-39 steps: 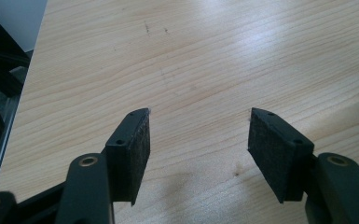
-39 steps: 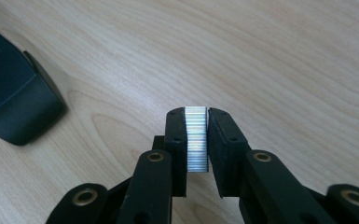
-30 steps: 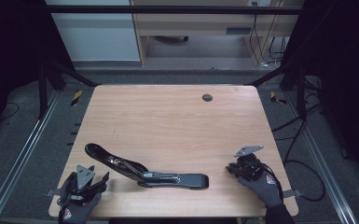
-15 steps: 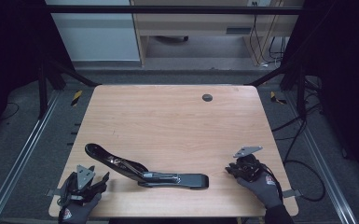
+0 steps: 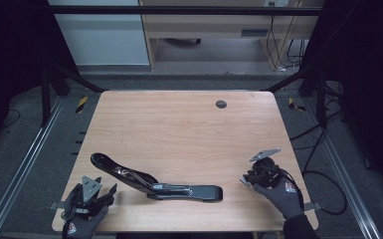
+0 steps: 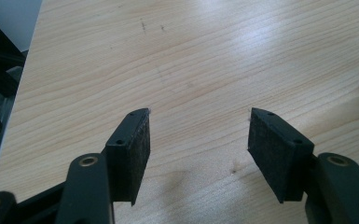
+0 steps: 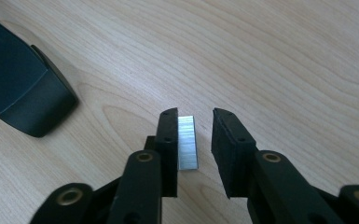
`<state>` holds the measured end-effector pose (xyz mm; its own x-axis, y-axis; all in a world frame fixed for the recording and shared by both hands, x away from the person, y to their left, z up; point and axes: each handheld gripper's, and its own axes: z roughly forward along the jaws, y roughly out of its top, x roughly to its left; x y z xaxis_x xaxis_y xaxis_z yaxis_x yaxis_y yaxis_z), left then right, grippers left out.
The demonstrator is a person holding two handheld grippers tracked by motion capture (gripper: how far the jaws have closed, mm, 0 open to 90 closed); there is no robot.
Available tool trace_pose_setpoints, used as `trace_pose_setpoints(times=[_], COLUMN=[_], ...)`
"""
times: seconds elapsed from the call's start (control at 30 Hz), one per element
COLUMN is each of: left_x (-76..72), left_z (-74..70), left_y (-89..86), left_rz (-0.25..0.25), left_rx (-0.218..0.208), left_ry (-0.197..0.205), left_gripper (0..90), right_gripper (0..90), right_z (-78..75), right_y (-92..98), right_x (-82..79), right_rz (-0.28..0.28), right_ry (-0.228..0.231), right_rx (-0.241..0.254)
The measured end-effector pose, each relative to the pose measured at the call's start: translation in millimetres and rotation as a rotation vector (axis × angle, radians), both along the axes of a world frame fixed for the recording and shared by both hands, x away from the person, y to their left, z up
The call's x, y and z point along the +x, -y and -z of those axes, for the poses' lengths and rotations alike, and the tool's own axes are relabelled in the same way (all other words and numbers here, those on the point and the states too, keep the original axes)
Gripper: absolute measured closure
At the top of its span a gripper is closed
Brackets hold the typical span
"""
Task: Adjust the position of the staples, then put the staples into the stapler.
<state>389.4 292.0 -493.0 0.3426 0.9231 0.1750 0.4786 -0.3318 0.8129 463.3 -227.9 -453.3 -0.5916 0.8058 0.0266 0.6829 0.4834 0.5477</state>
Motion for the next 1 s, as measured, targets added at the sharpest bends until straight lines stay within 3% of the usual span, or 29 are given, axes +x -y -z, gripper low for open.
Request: trace_pose_setpoints(times=[0.17, 0.4, 0.7, 1.0], left_x=[0.4, 0.6, 0.9, 0.4], left_z=[0.2, -0.1, 0.1, 0.0], left_y=[-0.4, 0.4, 0.3, 0.6], left_rz=[-0.003, -0.001, 0.001, 0.001], left_rx=[-0.001, 0.002, 0.002, 0.0], left_ry=[0.0, 0.0, -0.003, -0.002], left_gripper=[38.7, 38.7, 38.7, 38.7], right_gripper=[73.0, 74.0, 74.4, 75.8], right_z=[0.2, 4.3, 10.1, 17.7], right_y=[-2.5, -8.4, -8.7, -9.0], right_x=[3.4, 6.1, 5.6, 6.8], right_rz=[-0.011, -0.044, -0.026, -0.05], right_ry=[-0.032, -0.026, -0.045, -0.047], right_rx=[-0.011, -0.032, -0.043, -0.052])
